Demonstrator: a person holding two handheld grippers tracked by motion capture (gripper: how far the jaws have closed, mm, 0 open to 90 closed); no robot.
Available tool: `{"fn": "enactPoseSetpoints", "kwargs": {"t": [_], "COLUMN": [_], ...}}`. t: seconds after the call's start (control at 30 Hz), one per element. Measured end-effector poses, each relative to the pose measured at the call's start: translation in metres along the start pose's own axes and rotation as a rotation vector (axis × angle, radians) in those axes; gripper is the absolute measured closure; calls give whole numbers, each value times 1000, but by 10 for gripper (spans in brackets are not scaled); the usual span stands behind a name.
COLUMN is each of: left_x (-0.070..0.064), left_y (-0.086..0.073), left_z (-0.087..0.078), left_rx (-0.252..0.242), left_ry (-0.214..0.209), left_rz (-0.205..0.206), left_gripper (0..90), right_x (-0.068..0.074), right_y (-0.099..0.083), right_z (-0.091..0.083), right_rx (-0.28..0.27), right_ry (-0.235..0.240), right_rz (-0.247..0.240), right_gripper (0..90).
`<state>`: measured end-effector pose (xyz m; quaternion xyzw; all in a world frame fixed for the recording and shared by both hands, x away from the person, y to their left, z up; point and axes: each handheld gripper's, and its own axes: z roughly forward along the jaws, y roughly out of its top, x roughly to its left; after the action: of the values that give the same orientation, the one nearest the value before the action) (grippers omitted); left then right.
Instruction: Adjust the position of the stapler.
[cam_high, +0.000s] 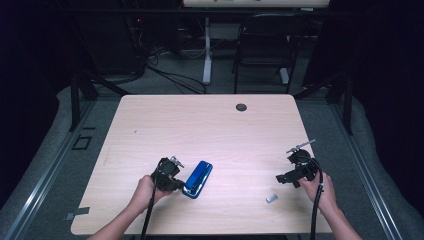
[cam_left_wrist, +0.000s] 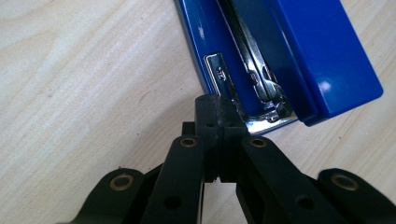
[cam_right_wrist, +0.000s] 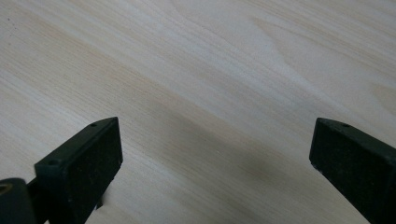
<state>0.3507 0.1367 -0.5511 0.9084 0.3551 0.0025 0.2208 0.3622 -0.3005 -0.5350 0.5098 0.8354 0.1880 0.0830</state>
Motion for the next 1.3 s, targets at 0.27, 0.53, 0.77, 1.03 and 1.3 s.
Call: {"fn": "enactPoseSetpoints", "kwargs": {"t": [0.27,0.53,0.77,1.03,1.3], "left_x": [-8,-10,-9,-36,-43], "left_y": [1,2,2,10,15], "left_z": [1,0,3,14,18], "left_rx": [-12,-13,8,35,15], "left_ry": [-16,-10,12,-42,-21], "left_rz": [15,16,18,108,124], "left_gripper": [900,900,900,900,900], "right_x": [1,2,2,2,2], "right_y": [0,0,0,1,1], "right_z": [1,1,1,0,0], "right_rx": [-6,0,0,3,1], "right_ry": [8,4,3,0,4], "right_rz": [6,-1,-2,-5,-8], "right_gripper": [23,24,24,25,25]}}
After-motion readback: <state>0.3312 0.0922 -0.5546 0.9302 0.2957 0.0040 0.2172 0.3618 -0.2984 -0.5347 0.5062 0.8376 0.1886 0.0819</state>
